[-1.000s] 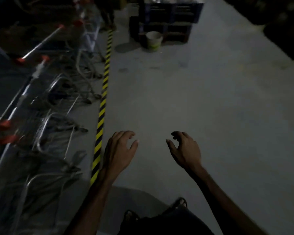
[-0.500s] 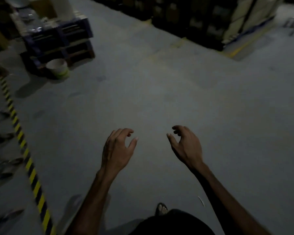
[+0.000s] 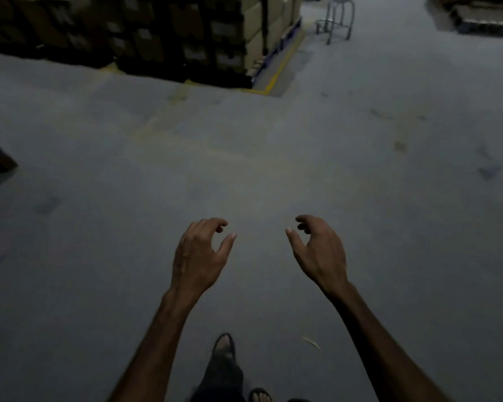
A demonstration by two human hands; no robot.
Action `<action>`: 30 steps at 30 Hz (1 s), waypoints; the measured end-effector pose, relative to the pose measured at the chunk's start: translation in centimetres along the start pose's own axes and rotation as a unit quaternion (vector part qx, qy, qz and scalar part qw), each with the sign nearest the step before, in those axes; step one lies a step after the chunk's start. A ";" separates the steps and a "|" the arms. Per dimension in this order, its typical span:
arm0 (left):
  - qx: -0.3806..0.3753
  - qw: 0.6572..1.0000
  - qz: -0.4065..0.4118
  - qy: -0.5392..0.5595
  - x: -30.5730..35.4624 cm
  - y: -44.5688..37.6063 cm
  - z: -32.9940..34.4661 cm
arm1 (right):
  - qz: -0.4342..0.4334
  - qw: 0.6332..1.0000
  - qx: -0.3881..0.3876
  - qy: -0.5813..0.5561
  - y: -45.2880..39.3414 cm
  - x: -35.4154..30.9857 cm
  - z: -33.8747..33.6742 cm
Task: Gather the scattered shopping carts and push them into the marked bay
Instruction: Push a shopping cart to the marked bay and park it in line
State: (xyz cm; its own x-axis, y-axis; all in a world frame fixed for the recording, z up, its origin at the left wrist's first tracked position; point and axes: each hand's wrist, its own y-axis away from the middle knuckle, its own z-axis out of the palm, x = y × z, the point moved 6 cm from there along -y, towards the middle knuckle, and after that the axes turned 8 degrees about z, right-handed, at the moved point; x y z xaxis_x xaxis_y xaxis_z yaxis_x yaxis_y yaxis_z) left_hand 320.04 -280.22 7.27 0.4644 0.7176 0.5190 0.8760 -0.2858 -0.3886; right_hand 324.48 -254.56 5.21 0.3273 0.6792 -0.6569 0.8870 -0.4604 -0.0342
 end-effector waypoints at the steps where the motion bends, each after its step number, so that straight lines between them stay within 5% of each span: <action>1: -0.007 1.000 0.007 0.005 -0.1 -1.3 0.9 | 0.010 1.000 0.009 0.002 -0.8 0.6 -0.3; 30: -0.130 0.983 0.109 0.069 -8.7 -44.2 19.7 | 0.167 0.983 0.080 -0.013 -36.3 1.9 3.3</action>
State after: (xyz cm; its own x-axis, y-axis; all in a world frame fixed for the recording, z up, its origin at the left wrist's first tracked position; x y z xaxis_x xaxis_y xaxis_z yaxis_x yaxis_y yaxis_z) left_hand 274.74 -261.31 4.91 0.6417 0.5344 0.5501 0.7497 -0.5884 -0.3030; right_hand 291.80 -238.40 2.71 0.5806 0.4611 -0.6711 0.6688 -0.7402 0.0701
